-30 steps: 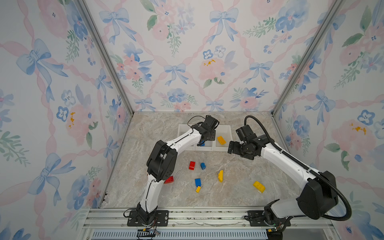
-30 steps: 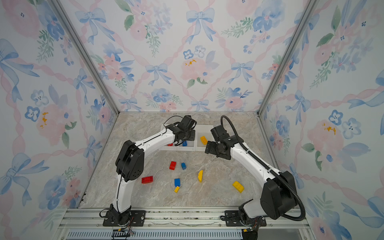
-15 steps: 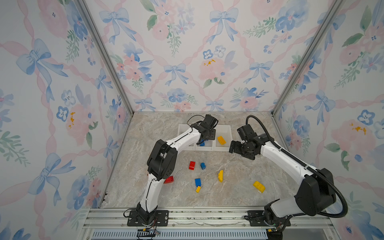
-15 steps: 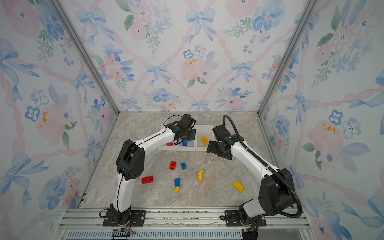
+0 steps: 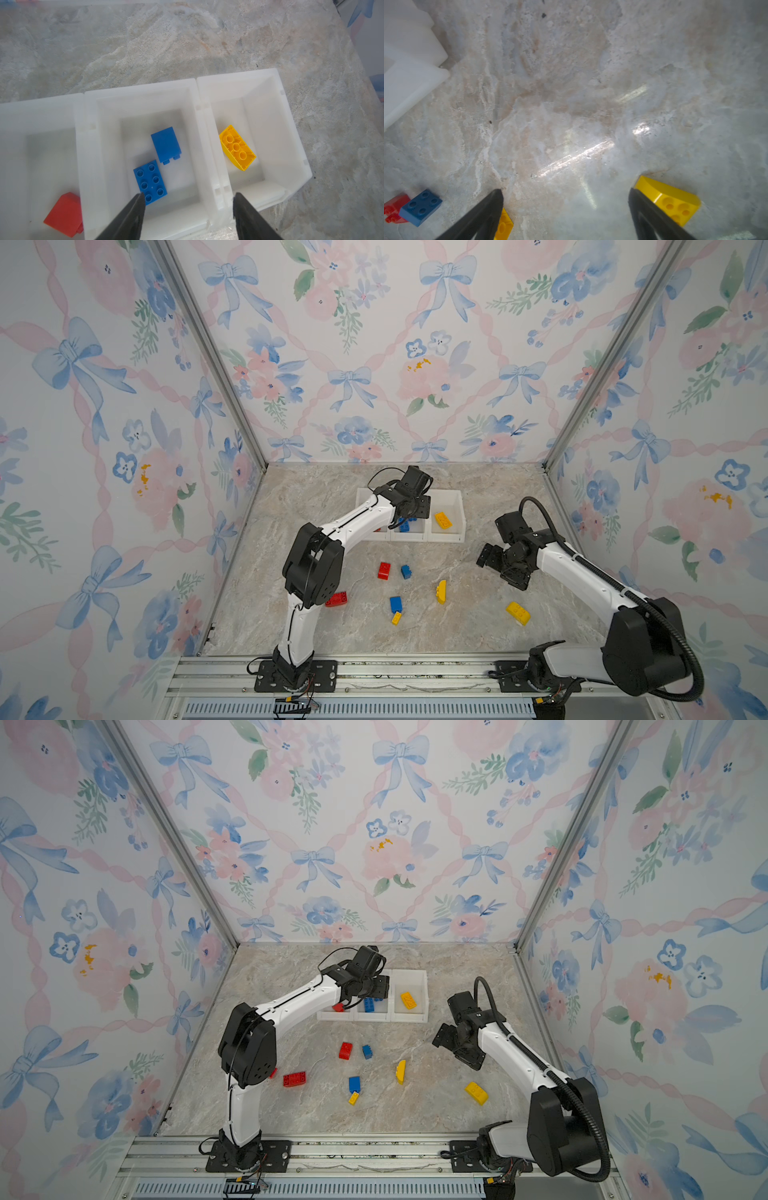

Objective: Sort the legos into containers by color
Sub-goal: 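Move the right gripper down onto a yellow brick near the robot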

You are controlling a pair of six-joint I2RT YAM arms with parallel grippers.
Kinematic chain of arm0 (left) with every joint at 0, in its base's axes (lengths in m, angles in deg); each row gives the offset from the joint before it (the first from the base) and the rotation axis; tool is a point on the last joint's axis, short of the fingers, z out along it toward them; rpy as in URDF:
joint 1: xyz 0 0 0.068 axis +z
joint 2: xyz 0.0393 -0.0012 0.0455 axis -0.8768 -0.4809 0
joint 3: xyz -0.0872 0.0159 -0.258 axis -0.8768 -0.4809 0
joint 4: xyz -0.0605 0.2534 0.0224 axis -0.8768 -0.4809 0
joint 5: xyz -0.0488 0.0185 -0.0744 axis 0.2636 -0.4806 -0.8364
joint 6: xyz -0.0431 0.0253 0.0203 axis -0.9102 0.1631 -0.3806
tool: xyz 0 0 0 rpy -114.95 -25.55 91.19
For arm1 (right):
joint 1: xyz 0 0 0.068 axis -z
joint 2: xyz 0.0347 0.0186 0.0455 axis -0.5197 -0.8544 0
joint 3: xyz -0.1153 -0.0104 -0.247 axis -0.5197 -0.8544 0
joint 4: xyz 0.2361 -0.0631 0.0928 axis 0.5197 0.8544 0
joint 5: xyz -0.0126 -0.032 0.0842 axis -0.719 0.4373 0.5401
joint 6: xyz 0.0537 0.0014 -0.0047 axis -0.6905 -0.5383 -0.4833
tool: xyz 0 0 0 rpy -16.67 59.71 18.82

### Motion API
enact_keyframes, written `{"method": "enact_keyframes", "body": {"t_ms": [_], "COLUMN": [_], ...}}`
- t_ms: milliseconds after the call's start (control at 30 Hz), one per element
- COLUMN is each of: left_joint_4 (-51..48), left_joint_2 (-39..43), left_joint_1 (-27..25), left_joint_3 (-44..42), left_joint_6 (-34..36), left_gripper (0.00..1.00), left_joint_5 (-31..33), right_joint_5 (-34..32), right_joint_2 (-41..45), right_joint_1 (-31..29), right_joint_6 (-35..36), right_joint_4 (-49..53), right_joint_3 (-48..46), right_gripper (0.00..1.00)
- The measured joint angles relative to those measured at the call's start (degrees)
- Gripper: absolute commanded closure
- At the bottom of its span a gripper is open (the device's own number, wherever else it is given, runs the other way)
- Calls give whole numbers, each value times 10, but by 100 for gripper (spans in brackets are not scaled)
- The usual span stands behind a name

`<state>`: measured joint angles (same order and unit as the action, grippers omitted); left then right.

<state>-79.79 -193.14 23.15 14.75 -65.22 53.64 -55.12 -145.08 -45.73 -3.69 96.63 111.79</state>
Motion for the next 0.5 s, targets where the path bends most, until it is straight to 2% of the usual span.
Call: {"method": "enact_keyframes", "body": {"t_ms": [500], "left_joint_4": [6], "left_joint_2": [52], "left_joint_1": [-6], "left_joint_3": [-69], "left_joint_6": [-4], "left_gripper": [23], "left_joint_5": [11], "right_joint_5": [-4], "right_joint_2": [40], "right_joint_1": [80], "right_joint_6": [2], "right_joint_4": [15], "right_joint_3": [-73], "right_gripper": [3]}}
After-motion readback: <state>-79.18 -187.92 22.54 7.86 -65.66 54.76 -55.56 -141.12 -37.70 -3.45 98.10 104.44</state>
